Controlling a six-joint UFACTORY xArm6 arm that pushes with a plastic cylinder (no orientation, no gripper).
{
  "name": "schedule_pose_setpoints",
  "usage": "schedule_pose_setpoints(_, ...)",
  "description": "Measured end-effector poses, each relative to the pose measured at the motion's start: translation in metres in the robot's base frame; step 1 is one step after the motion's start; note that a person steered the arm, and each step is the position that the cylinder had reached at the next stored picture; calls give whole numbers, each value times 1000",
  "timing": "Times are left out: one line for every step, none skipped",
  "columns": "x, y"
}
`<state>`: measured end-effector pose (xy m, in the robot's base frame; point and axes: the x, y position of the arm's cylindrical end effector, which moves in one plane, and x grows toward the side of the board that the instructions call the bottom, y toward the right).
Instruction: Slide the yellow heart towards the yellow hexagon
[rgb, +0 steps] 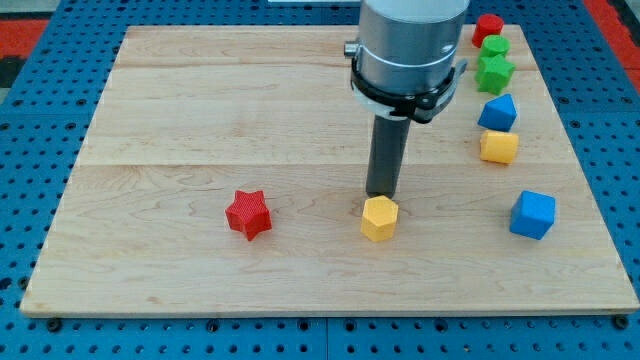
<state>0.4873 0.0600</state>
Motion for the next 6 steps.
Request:
schedule_pose_setpoints(-12, 48)
schedule_pose_setpoints(-22, 130)
schedule_pose_setpoints(-37, 188)
schedule_pose_setpoints(-61, 196)
schedule_pose_setpoints(-85, 122)
schedule_pose_setpoints(-85, 29)
